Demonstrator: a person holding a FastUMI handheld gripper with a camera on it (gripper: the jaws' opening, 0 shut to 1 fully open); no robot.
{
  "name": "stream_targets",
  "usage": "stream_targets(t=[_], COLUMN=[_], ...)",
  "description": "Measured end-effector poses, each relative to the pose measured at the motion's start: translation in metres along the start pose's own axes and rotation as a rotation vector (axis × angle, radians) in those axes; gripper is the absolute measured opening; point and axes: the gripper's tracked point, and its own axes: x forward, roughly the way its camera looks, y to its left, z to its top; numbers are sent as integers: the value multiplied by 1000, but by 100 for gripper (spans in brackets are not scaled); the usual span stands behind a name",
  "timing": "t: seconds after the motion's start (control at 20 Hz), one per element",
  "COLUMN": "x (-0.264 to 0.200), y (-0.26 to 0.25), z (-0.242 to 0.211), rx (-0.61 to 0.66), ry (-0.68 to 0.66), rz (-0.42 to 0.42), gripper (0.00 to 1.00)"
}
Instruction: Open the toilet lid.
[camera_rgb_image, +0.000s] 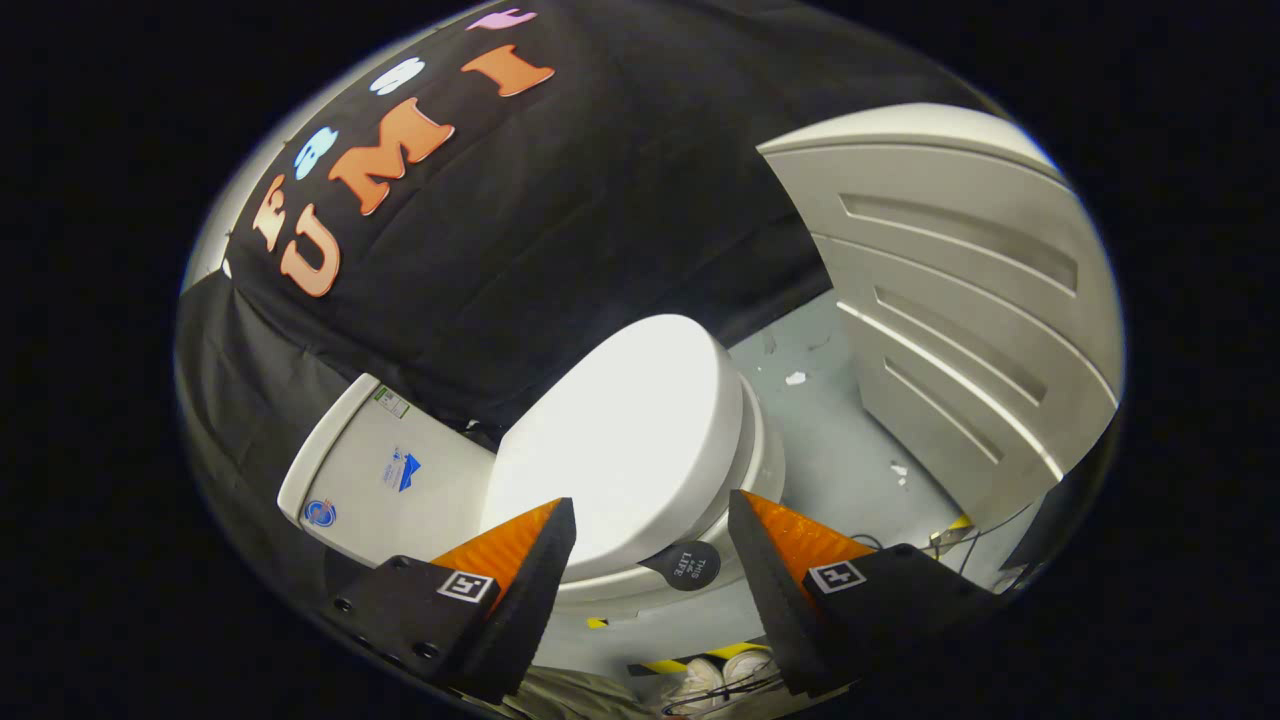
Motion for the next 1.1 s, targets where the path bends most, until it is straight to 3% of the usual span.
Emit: stream_targets(t=[0.35,0.5,0.65,0.9,0.95,1.1], x=[20,23,27,36,37,39], y=[-35,-36,-37,-39,-37,-34], z=[-39,-58,-67,-64,-65,-70], rx=[225,298,357,424,444,488], ry=[126,190,214,196,198,215], rz=[6,28,36,38,48,74], gripper=[97,89,73,38,25,25])
